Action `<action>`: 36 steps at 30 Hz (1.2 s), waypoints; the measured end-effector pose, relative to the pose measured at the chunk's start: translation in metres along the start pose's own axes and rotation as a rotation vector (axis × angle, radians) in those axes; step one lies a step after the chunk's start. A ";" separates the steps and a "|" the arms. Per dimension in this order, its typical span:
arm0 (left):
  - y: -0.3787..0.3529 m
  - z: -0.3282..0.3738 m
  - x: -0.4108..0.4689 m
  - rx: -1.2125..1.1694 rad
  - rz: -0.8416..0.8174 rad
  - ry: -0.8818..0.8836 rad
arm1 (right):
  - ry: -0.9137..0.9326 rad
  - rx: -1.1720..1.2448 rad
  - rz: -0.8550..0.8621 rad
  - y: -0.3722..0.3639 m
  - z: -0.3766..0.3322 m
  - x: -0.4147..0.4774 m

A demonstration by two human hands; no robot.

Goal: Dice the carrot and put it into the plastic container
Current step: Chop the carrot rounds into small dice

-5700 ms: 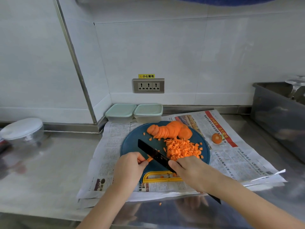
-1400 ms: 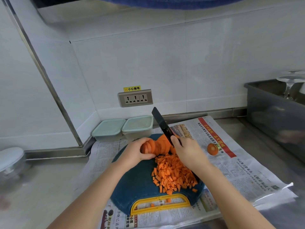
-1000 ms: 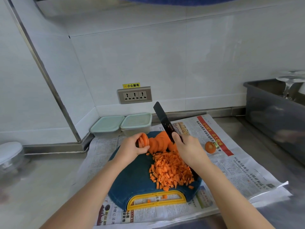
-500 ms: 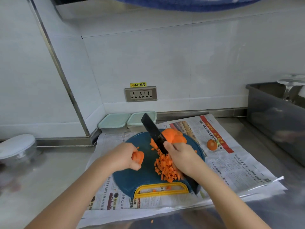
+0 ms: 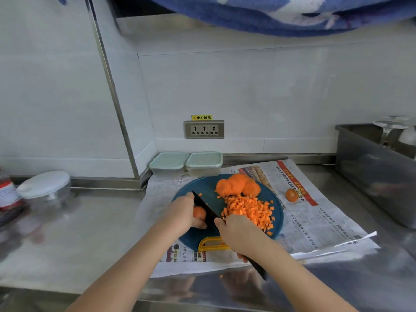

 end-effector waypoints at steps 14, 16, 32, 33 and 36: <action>-0.018 -0.025 -0.011 -0.205 0.083 -0.041 | -0.054 0.170 -0.066 -0.002 0.003 -0.006; -0.020 -0.025 -0.010 -0.187 0.103 -0.037 | -0.047 0.181 -0.069 -0.003 0.003 -0.008; -0.031 -0.015 -0.032 -0.337 0.173 -0.168 | 0.080 -0.169 0.028 -0.025 -0.012 -0.004; -0.032 -0.013 -0.034 -0.339 0.190 -0.162 | 0.107 -0.188 0.049 -0.022 -0.012 -0.003; -0.036 -0.018 -0.035 -0.466 0.261 -0.131 | 0.106 -0.245 0.022 -0.017 -0.009 -0.003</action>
Point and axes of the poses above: each hand's wrist, its own x-axis towards the middle knuckle, its own y-axis out of the back of the hand, z = x × y, the point moved 4 cm from there along x, towards the middle knuckle, and after that the axes turned 1 degree about y, right-handed, at the moved point
